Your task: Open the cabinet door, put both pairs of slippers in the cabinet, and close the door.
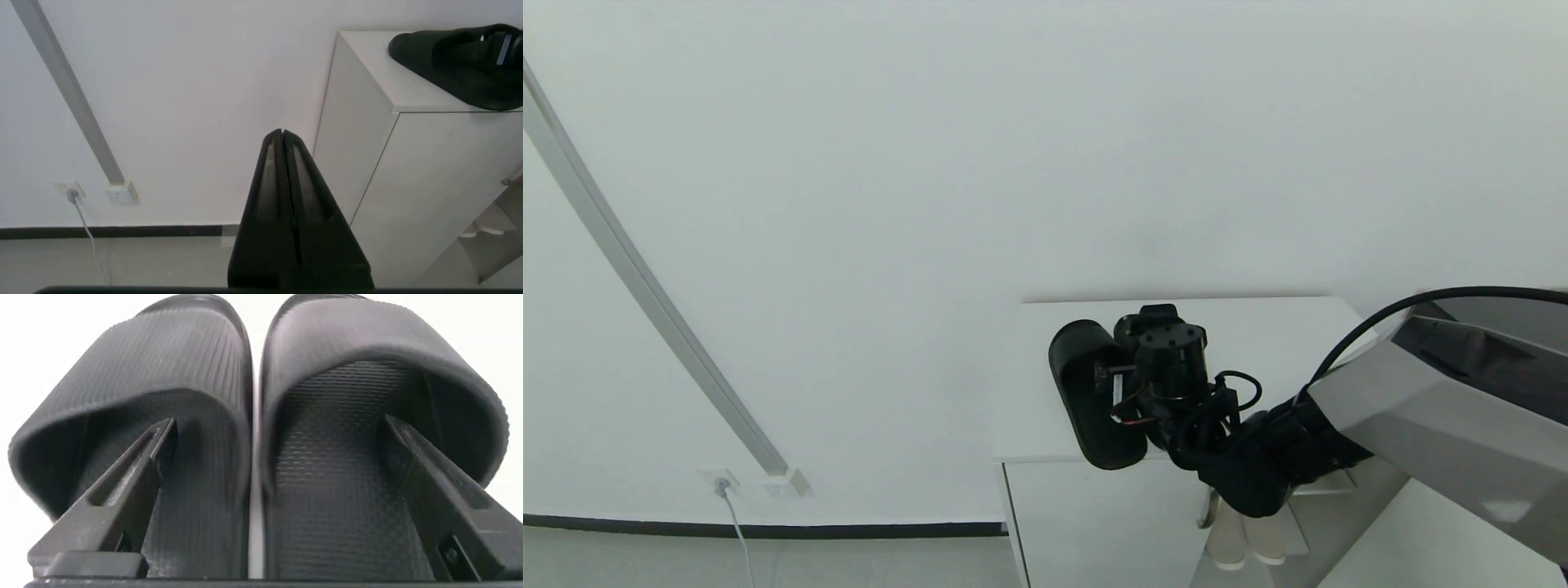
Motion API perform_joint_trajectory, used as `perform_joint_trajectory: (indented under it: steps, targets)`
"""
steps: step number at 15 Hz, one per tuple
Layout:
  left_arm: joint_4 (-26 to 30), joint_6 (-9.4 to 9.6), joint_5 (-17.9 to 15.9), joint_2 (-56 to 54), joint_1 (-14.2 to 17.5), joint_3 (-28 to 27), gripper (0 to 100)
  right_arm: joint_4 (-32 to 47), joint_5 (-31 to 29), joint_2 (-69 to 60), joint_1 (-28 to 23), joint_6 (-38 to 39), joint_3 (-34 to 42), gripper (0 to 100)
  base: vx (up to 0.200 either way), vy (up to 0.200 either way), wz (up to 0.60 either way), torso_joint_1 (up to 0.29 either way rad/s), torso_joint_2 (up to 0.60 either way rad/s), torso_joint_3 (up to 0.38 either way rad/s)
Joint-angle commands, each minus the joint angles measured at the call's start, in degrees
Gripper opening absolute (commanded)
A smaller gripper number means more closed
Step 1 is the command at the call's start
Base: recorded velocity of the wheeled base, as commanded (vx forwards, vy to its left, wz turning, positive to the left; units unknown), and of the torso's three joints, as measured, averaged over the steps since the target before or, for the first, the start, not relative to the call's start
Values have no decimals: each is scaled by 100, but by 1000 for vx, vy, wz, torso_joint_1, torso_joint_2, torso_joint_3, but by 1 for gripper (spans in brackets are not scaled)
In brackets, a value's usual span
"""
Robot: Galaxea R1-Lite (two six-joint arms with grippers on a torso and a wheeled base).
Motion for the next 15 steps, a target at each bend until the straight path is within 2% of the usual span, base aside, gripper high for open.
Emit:
perform_joint_trajectory:
  steps: [1, 9, 11, 12, 15]
  targets:
    - [-1, -2, 2, 7, 4, 0, 0, 19, 72, 132, -38, -53, -153, 100, 0, 0, 0, 0, 0, 0]
    - [-1, -10, 11, 7, 4, 0, 0, 46, 178, 563, -258, -211, -909, 100, 0, 0, 0, 0, 0, 0]
    - [-1, -10, 11, 7, 4, 0, 0, 46, 186, 580, -275, -229, -900, 100, 0, 0, 0, 0, 0, 0]
    - [-1, -10, 11, 7, 4, 0, 0, 37, 186, 580, -275, -229, -891, 0, 0, 0, 0, 0, 0, 0]
    - [-1, -19, 11, 7, 4, 0, 0, 28, 186, 563, -275, -229, -891, 0, 0, 0, 0, 0, 0, 0]
